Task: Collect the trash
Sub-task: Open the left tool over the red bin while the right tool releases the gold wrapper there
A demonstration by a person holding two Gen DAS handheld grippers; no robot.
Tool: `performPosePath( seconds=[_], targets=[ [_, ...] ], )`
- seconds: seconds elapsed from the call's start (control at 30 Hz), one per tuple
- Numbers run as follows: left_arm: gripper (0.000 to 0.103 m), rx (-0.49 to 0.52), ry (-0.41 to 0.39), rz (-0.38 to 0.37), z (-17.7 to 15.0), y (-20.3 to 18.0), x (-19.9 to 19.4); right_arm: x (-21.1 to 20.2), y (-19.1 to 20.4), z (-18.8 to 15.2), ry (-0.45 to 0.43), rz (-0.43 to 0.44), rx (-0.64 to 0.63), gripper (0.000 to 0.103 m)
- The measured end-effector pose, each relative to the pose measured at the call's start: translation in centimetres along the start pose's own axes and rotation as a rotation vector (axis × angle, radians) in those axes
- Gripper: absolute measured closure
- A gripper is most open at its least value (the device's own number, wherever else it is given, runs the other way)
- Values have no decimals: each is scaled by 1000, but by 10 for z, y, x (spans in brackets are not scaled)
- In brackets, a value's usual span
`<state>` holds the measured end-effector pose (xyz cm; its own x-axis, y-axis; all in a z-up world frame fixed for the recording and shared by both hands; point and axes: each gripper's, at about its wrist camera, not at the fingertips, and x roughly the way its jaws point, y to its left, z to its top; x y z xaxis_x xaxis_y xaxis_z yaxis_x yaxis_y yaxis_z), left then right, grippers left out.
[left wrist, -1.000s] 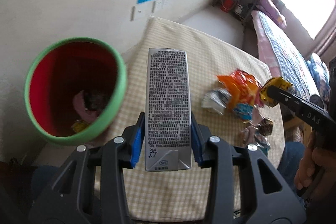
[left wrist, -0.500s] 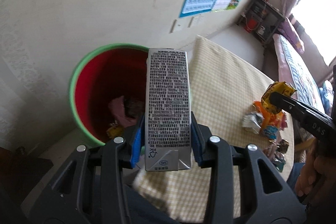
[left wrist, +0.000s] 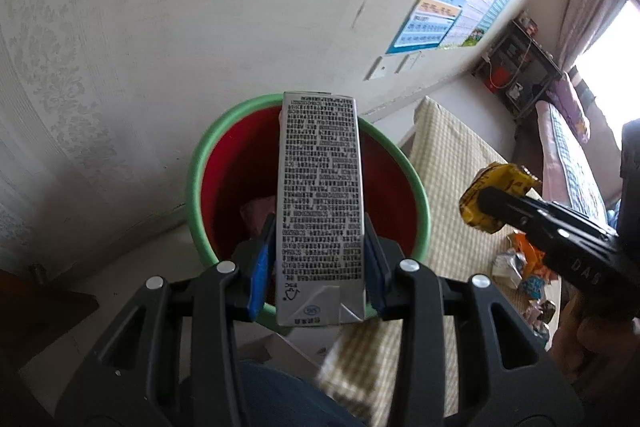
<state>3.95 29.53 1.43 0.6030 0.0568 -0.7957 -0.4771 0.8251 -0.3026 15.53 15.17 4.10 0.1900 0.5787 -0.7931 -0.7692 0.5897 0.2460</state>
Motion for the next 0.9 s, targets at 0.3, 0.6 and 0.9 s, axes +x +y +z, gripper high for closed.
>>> performPosePath(
  seconds=[0.3,0.6,0.9],
  targets=[
    [65,-27,10,-16,11,20,15,32,10,18,30,6,-30,84],
    [29,-12,8,22,4,27,22,45,13,31,29,5,-32,48],
    [6,-23,3,39,-4,26,16,24,8,27,-13,-21,-11,9]
  ],
)
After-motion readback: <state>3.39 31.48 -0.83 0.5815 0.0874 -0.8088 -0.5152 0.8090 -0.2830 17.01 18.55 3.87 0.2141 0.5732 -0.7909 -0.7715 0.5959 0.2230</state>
